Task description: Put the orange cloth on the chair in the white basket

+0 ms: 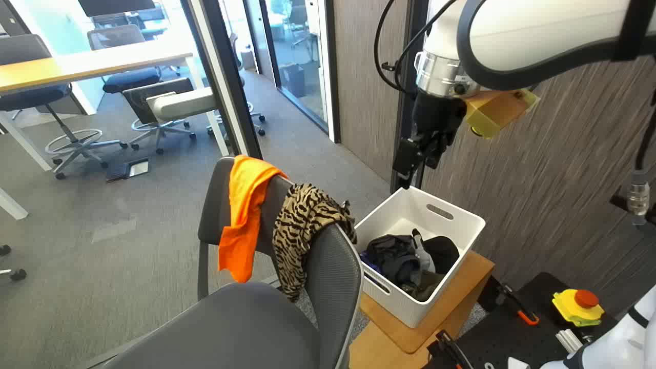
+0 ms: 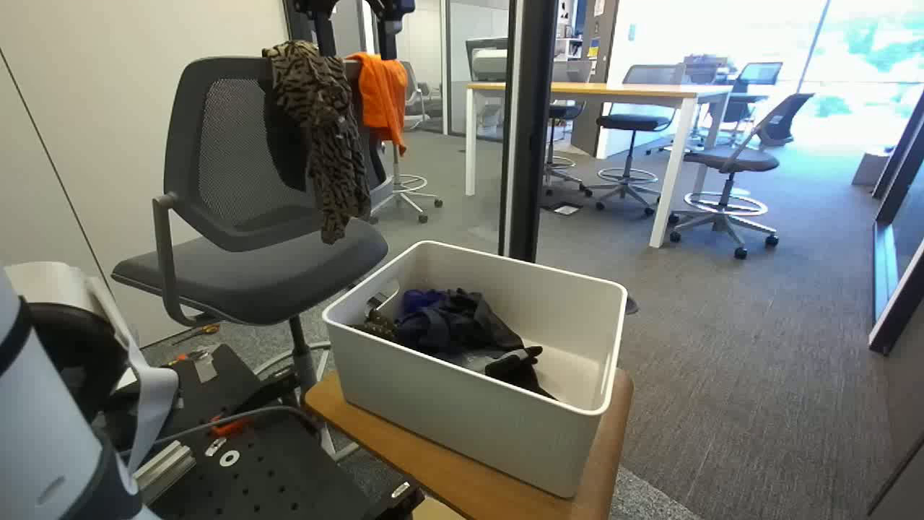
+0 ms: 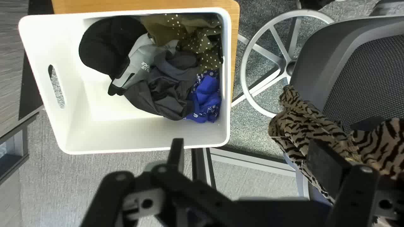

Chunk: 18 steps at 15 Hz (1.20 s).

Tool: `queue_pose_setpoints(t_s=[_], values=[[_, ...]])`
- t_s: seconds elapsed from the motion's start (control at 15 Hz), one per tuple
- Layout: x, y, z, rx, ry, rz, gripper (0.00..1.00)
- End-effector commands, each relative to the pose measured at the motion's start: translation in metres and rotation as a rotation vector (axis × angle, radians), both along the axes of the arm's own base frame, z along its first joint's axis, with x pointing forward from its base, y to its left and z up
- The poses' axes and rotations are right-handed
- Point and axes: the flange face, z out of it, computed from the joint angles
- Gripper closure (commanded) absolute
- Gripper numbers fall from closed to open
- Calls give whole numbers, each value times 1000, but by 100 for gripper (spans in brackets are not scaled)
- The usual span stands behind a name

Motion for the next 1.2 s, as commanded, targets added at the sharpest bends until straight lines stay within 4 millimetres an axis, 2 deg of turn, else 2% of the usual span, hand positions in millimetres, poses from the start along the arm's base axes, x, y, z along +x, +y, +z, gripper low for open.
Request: queue_pose_setpoints(t_s=[0.0, 0.4, 0.6, 0.8, 1.13], values=[[1, 1, 4, 1, -6, 1, 0], [0, 1, 11, 8, -24, -3, 0], [8, 13, 14, 6, -47, -8, 0], [18, 41, 24, -7, -113, 2, 0], [40, 109, 35, 45, -277, -17, 0]])
